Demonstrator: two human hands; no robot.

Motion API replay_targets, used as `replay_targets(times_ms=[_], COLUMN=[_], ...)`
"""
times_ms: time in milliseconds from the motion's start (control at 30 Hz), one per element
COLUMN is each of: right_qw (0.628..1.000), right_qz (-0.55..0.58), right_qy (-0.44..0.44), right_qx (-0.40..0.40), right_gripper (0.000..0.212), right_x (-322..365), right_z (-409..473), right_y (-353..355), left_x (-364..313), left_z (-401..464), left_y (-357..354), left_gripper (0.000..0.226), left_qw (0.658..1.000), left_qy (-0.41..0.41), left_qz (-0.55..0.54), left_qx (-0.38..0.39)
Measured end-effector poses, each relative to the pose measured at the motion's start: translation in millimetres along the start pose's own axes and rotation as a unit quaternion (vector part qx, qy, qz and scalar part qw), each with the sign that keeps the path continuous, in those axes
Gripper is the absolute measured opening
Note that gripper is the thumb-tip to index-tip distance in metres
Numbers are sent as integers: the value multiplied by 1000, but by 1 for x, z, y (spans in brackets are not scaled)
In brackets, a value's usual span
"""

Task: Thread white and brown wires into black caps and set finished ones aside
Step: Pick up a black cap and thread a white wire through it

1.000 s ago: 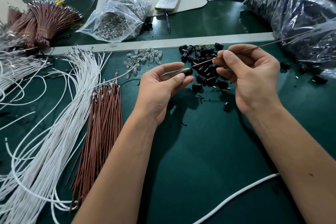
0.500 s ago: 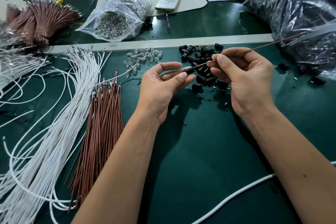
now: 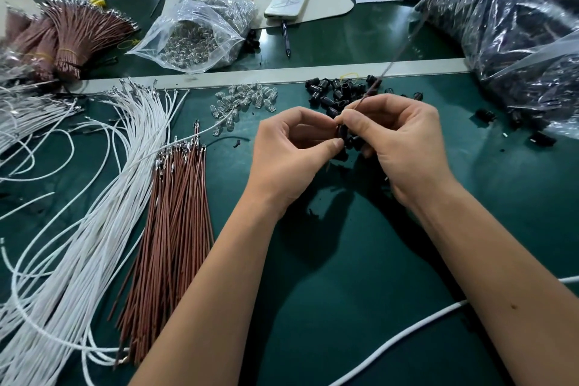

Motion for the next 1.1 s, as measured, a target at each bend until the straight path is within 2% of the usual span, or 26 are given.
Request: replay_targets(times_ms=[133, 200, 333, 467, 533, 633, 700, 767, 800, 833, 900, 933, 967, 1000, 1100], right_qw=[999, 998, 976, 974, 965, 921, 868, 816, 809, 816, 856, 870, 865, 842, 744], right_qz=[-10, -13, -189, -197, -221, -265, -291, -320, -327, -330, -328, -335, -370, -421, -553], right_qy=[-17, -24, 62, 74, 87, 112, 90, 70, 68, 71, 95, 127, 168, 204, 257], right_qx=[49, 59, 86, 84, 112, 262, 392, 477, 485, 469, 388, 338, 293, 269, 273], right_gripper=[4, 12, 18, 19, 19, 18, 17, 19, 24, 30, 35, 29, 19, 11, 24], right_x=[-1, -1, 3, 6, 11, 19, 20, 25, 30, 37, 50, 55, 59, 62, 57], right_z=[0, 0, -4, -9, -10, -17, -25, -29, -27, -20, -1, 10, 18, 23, 26], right_y=[-4, -3, -7, -15, -17, -20, -22, -26, -29, -37, -63, -82, -104, -127, -183], left_x=[1, -1, -5, -5, -9, -21, -35, -50, -58, -65, -78, -82, -84, -86, -89], left_z=[0, 1, 3, 1, 2, 7, 7, 4, 2, 0, -3, -4, -6, -8, -9], left_y=[0, 3, 10, 7, 10, 23, 39, 56, 66, 77, 102, 113, 121, 128, 137], left_gripper=[23, 23, 16, 14, 14, 12, 12, 12, 11, 9, 7, 7, 10, 11, 13], left_qw=[999, 994, 972, 963, 954, 930, 923, 925, 925, 922, 917, 918, 921, 924, 935], left_qy=[21, 32, 36, 69, 86, 87, 59, 26, 11, -3, -18, -16, -9, -2, -3], left_qz=[-40, -102, -214, -248, -271, -332, -350, -343, -339, -338, -322, -297, -263, -225, -115], left_qx=[-8, -38, -88, -78, -91, -129, -149, -163, -173, -188, -234, -261, -287, -308, -336])
Point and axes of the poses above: each hand's wrist, its own z-axis towards the middle knuckle, its own y-axis out of the back of the hand, x = y × z, the point moved 4 cm from there along z, towards the middle knuckle, and after that the axes turned 13 degrees about -z, right-handed, at the moved point
